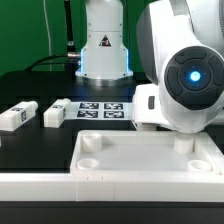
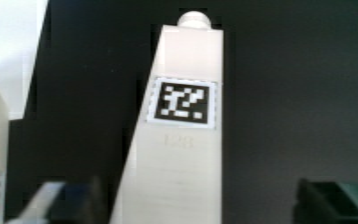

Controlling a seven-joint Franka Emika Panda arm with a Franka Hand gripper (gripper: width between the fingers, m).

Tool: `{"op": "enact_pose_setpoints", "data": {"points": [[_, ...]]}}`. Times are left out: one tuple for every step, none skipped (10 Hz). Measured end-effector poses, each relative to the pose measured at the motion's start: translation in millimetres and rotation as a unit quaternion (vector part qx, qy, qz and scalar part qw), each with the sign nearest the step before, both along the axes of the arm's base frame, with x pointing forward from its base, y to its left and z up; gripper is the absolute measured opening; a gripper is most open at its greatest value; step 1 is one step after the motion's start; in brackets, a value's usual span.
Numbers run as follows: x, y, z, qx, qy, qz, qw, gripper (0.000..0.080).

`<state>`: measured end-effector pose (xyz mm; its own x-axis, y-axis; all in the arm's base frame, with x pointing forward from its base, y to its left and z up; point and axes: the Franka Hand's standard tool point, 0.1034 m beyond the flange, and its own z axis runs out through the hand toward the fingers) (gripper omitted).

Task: Assemble desk

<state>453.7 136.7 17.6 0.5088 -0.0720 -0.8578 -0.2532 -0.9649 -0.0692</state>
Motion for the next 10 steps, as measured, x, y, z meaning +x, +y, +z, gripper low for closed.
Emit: {"op": "enact_pose_setpoints", "data": {"points": [[0.1, -0.2, 0.0, 0.001, 0.0, 0.0, 1.0, 0.039], [0.0, -0.1, -0.1, 0.001, 0.0, 0.0, 1.0, 0.0283], [-0.2, 0.2, -0.1, 0.001, 0.0, 0.001, 1.0, 0.0283], [-0.2, 0.6, 0.1, 0.001, 0.0, 0.001, 1.0, 0.0284], [0.2, 1.2, 1.0, 0.002, -0.001, 0.002, 1.0, 0.0284], [2.1, 0.6, 5.8, 0.008, -0.004, 0.005, 1.0, 0.0284], [4.7, -1.8, 15.5, 0.013, -0.006, 0.008, 1.0, 0.0284], [7.6, -5.2, 26.2, 0.021, -0.009, 0.011, 1.0, 0.0284], [10.5, -10.1, 36.1, 0.027, -0.011, 0.012, 1.0, 0.0284], [12.4, -14.4, 46.1, 0.035, -0.012, 0.014, 0.999, 0.0284]]}}
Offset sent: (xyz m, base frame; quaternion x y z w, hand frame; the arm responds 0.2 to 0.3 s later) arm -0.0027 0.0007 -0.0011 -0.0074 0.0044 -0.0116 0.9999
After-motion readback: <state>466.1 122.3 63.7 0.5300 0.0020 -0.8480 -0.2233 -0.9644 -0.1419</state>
